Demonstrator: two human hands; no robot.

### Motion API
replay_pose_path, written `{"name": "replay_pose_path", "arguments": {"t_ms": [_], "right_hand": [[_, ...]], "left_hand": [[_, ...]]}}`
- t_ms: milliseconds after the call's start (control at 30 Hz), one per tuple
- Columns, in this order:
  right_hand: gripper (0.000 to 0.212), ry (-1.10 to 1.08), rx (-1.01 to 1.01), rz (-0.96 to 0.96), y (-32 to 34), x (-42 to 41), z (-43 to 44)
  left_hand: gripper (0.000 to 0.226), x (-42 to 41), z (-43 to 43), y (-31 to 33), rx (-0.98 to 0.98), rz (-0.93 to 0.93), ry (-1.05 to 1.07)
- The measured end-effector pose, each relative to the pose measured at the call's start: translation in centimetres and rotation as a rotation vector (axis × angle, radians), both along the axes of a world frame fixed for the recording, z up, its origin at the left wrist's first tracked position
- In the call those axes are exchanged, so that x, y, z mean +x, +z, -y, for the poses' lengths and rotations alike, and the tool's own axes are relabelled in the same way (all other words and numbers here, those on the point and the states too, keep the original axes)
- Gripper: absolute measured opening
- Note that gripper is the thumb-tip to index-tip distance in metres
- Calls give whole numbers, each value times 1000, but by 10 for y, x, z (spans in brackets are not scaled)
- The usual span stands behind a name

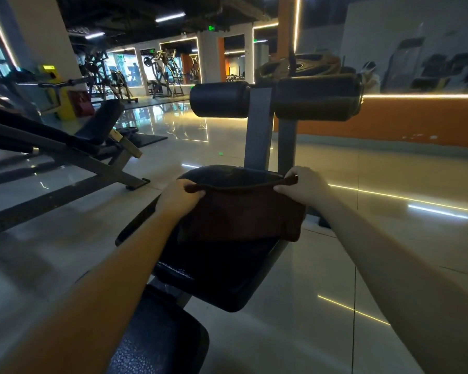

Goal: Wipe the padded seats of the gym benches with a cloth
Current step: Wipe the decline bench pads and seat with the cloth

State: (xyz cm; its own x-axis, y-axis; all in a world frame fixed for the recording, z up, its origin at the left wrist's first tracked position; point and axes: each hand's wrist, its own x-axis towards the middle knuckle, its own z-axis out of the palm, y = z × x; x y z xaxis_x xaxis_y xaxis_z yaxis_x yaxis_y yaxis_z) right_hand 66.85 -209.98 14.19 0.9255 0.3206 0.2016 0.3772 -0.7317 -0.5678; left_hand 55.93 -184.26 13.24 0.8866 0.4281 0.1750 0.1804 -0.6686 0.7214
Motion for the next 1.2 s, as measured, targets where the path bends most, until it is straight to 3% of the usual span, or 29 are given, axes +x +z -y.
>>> {"name": "replay_pose_path", "arguments": {"t_ms": [133, 233, 300, 400, 500, 633, 733, 833, 967, 1067, 1200], "right_hand": [[44, -10, -156, 187, -25, -7, -4], [24, 228, -239, 362, -29, -20, -4], [35, 424, -340, 316, -28, -32, -7], [40, 541, -398, 246, -28, -45, -7], [29, 556, -409, 315, -24, -49, 4], [23, 548, -618, 579, -19, -59, 5], [24, 437, -493, 537, -15, -66, -3], [16, 296, -106, 290, -2, -64, -12], [20, 204, 271, 112, 17, -63, -25], [28, 184, 497, -8, 34, -71, -37], [24, 274, 648, -114, 53, -86, -52]], "left_hand": [[46, 0, 15, -18, 337, -58, -19], [16, -9, 28, -14, 312, -12, -312], [18, -15, 36, -10, 292, -161, -492], [34, -21, 38, -11, 422, -273, -560], [33, -27, 36, -13, 594, -169, -544], [31, -35, 35, -21, 946, 53, -516], [33, -37, 44, -29, 1015, 95, -413], [22, -36, 54, -26, 820, 90, -287], [21, -26, 59, 8, 83, 42, -196], [32, -13, 70, 31, -248, 43, -126], [42, -19, 75, 49, -839, 61, -288]]}}
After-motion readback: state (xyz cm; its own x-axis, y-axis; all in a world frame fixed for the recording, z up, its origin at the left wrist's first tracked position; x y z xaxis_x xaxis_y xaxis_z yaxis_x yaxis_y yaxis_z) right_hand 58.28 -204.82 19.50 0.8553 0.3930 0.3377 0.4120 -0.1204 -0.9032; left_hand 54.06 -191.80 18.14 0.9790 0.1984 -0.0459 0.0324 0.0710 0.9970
